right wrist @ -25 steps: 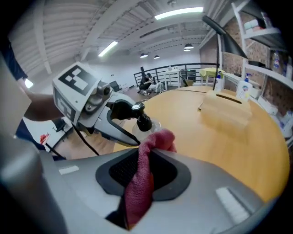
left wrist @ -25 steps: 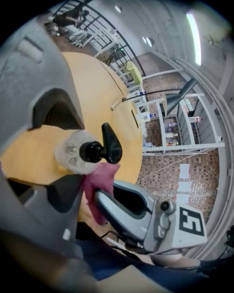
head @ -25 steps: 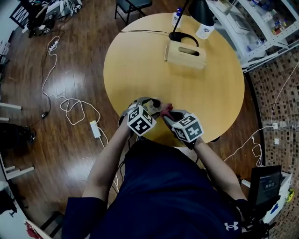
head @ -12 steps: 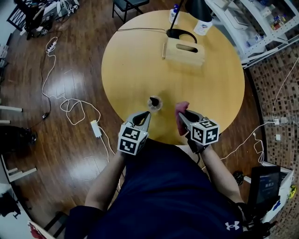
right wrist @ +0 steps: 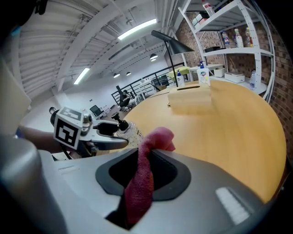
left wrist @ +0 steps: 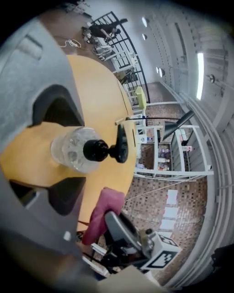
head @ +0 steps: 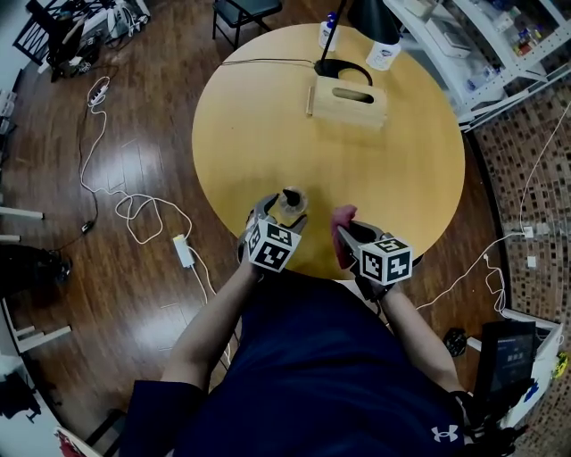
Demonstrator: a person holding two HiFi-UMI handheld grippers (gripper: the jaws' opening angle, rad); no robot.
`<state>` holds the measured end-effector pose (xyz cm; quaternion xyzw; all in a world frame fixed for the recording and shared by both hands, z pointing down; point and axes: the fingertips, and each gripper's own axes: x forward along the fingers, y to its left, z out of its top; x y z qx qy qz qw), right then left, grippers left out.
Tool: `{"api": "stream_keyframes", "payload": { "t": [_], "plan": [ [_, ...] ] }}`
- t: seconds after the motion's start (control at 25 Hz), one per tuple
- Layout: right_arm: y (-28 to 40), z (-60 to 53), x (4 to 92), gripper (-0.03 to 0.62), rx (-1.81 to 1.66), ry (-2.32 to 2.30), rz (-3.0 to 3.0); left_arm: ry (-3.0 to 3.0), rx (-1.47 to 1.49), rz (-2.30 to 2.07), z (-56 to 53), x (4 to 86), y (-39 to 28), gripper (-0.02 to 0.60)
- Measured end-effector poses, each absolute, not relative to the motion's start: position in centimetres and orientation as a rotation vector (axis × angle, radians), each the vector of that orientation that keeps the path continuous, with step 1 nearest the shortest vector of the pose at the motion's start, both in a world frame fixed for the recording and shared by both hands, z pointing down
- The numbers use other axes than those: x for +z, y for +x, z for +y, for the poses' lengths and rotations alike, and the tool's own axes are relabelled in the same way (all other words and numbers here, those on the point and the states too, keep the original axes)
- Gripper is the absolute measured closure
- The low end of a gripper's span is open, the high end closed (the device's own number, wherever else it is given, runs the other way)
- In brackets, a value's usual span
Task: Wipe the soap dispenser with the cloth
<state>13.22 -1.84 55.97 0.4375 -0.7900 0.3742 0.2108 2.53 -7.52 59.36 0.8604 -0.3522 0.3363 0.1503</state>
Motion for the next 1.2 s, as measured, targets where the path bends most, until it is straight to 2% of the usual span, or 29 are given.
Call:
{"api": "stream_keyframes", "payload": {
  "t": [0.44,0.6,0.8,0.96,1.2],
  "plan": [
    [14.7,-0.2,56.4,0.507,1.036,1.234,-2.144,2.552,0.949,-0.947,-9.5,60.5,4.5,0.239],
    [14.5,-0.4,56.0,0.507,1.025,1.232,-2.154,2.420,0.771,-0.964,-9.8,59.5,3.3,0.242],
    [13.7,-1.7,55.0,0.507,0.968,1.198,-2.210,2.399,0.392,-0.911,-9.7,50.7,2.0,0.244],
    [10.1,-2.3,51.6,0.507,0.836,1.073,-2.400,2.480,0.120,-0.815,-9.2,41.8,2.5,0.244],
    [5.4,-3.6,48.7,0.507,0.781,0.974,-2.537,2.444,-0.062,-0.766,-8.9,36.6,2.7,0.244]
  ]
}}
